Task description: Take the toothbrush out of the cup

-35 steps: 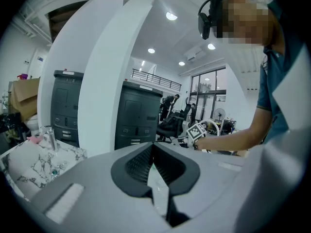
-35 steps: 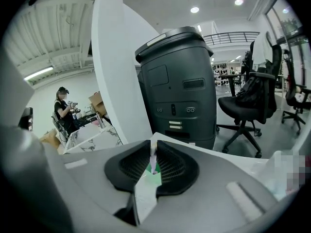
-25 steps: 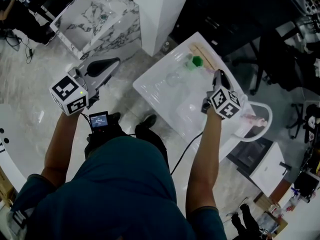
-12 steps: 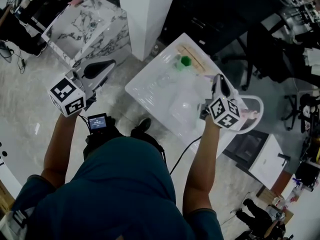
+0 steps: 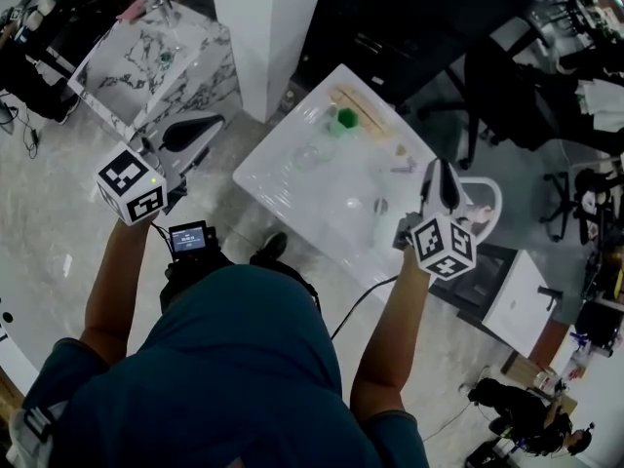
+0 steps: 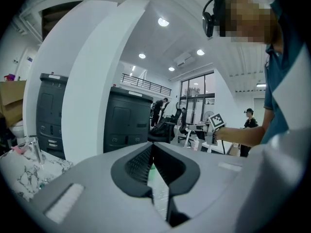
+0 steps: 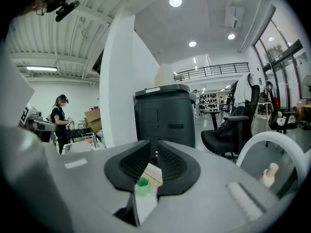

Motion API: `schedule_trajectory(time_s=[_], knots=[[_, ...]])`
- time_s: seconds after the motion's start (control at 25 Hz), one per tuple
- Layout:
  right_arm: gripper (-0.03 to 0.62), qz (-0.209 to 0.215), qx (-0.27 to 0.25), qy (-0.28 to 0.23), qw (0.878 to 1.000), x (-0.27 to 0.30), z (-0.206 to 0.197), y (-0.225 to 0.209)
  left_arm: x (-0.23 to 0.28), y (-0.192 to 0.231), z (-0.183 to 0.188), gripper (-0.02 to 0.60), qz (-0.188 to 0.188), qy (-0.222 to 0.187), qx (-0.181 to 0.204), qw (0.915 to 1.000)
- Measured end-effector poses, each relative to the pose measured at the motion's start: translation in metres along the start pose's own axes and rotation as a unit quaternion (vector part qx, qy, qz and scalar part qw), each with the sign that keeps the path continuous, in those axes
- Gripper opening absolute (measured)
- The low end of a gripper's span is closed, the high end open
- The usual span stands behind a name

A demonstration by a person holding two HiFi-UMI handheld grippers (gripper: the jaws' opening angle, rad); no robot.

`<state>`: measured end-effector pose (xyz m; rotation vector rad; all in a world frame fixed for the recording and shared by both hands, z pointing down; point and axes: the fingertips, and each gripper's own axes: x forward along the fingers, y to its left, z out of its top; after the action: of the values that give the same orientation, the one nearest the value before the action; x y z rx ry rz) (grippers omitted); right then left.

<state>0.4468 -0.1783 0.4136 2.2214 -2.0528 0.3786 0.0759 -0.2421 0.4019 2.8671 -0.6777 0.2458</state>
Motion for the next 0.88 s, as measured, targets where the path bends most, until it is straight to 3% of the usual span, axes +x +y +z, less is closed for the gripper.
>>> schedule_trajectory(time_s=[0.64,0.88], knots=[[0.052,-0.014,0.015,-0.03,0.999,-0.059,0.03,0.011,0.005,-0.005,0.006,-0.002,-0.031,-0.015,0.002,0.9994],[0.049,0.0,0.022,-0.04,0.999,-0.073,0.047,0.03,-0.003,-0.006,0.007,0.0,-0.037,-0.021,-0.002,0.9991]])
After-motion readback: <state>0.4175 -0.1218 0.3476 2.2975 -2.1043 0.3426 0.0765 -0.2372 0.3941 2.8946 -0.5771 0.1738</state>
